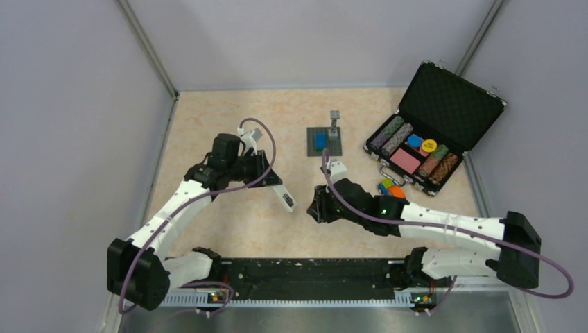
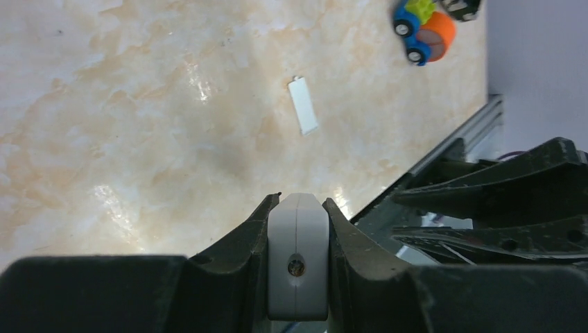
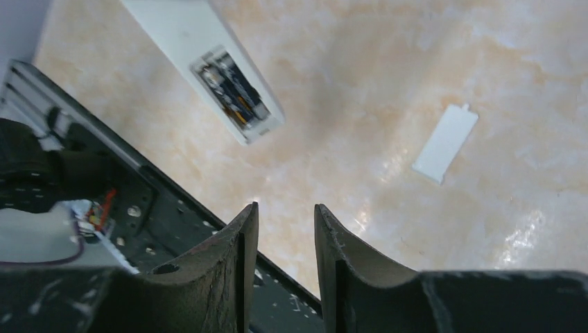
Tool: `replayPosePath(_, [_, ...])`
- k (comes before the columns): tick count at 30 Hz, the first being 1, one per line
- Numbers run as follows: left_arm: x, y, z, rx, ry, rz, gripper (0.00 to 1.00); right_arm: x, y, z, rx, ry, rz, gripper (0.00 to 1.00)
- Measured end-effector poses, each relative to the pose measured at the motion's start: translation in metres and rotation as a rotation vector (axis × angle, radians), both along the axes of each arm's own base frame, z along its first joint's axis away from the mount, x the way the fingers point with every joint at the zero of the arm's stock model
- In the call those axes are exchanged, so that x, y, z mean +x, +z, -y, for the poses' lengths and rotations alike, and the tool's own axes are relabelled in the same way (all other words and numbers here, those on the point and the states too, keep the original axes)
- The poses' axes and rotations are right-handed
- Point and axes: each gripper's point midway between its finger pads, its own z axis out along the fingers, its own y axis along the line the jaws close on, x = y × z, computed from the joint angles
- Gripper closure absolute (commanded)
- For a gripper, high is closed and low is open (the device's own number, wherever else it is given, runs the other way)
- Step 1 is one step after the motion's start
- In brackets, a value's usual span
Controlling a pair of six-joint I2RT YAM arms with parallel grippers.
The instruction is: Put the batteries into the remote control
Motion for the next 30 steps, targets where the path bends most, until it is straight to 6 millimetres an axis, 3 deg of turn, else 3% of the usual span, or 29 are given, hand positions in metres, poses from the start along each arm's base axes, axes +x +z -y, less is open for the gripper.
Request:
replayPosePath(3, [-0.002, -0.013, 0.003, 0.112, -0.003, 0.029, 1.0, -0.005, -0.039, 0.006, -0.085, -0.003, -0.059, 0.66])
replayPosePath(5, [0.0, -0.018, 0.006, 0.178, -0.004, 0.048, 1.0, -0.006, -0.053, 0.008, -0.114, -0.006, -0.078, 0.66])
replayPosePath(16, [0.013, -0.007, 0.022, 0.479, 0.023, 0.267, 1.0, -0.002, -0.088, 0.005, -0.076, -0.026, -0.077, 0.66])
replayPosePath(20, [0.012, -0.012, 0.031, 0.598, -0.008, 0.32, 1.0, -0.004, -0.102, 0.01, -0.061, -0.028, -0.069, 0.66])
replayPosePath(24, [0.012, -0.022, 0.036, 0.715, -0.036, 0.353, 1.0, -0.003, -0.101, 0.014, -0.026, -0.047, -0.049, 0.66])
replayPosePath(30, [0.014, -0.035, 0.032, 0.841, -0.036, 0.365, 1.0, 0.004, -0.078, 0.016, 0.064, -0.092, -0.001, 0.65])
